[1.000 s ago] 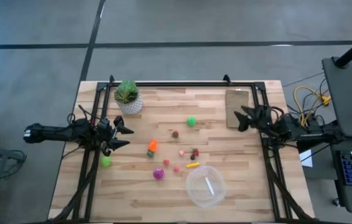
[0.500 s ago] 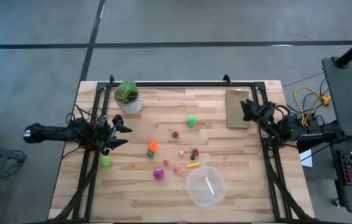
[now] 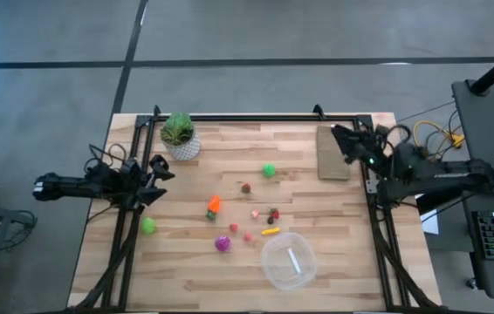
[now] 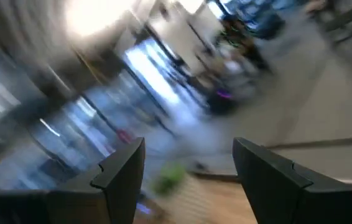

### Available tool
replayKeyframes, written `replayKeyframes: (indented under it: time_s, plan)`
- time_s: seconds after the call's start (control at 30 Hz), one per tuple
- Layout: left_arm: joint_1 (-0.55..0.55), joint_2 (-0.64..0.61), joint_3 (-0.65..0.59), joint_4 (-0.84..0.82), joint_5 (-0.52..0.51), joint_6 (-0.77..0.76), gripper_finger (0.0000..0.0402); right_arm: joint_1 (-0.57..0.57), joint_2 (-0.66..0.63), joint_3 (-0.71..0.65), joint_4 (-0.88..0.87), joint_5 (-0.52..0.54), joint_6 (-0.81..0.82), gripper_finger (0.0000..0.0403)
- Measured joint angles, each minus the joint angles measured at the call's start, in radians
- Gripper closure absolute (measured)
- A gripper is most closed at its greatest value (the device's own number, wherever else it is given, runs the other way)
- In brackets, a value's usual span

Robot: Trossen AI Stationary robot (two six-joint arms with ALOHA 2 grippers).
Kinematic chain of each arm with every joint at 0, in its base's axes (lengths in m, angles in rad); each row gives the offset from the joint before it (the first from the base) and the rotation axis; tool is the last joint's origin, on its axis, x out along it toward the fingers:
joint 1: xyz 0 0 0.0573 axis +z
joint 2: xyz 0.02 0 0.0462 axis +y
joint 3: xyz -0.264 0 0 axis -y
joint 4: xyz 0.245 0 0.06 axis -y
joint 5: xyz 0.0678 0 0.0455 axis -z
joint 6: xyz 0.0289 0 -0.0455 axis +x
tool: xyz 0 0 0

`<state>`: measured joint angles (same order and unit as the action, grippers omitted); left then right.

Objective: Pick and placing Produce into tupperware
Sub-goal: Put the pear into the transparent bin

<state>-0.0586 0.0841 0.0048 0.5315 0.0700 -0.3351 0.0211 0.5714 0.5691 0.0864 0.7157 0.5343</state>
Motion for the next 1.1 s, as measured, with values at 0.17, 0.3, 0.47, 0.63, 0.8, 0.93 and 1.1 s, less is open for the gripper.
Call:
replayKeyframes:
  time_s: [0.17,0.3,0.47,0.63,0.8,0.93,1.1]
  plan:
    - [0.000,0.006,0.000,-0.007,-0.022,-0.001,0.0162,-0.126,0.325,0.325,-0.971,-0.324,0.270,0.0168]
    - [0.000,0.029,0.000,-0.028,-0.046,-0.003,0.0162,-0.155,0.559,0.494,-1.134,-0.346,0.178,0.0168]
    - [0.000,0.063,0.000,-0.026,-0.058,-0.071,0.0162,-0.160,0.790,0.657,-1.136,-0.315,-0.130,0.0168]
    - [0.000,0.089,0.000,-0.062,-0.048,-0.084,0.0162,-0.160,0.895,0.638,-1.121,-0.122,-0.362,0.0168]
    - [0.000,0.099,0.000,-0.379,-0.041,-0.127,0.0162,-0.147,0.899,0.598,-0.983,-0.256,-0.483,0.0168]
    - [0.000,0.121,0.000,-0.509,-0.017,-0.230,0.0162,-0.101,0.905,0.660,-0.911,-0.323,-0.452,0.0168]
    - [0.000,0.155,0.051,-0.521,-0.001,-0.123,0.0162,-0.072,0.934,0.711,-0.916,-0.284,-0.443,0.0168]
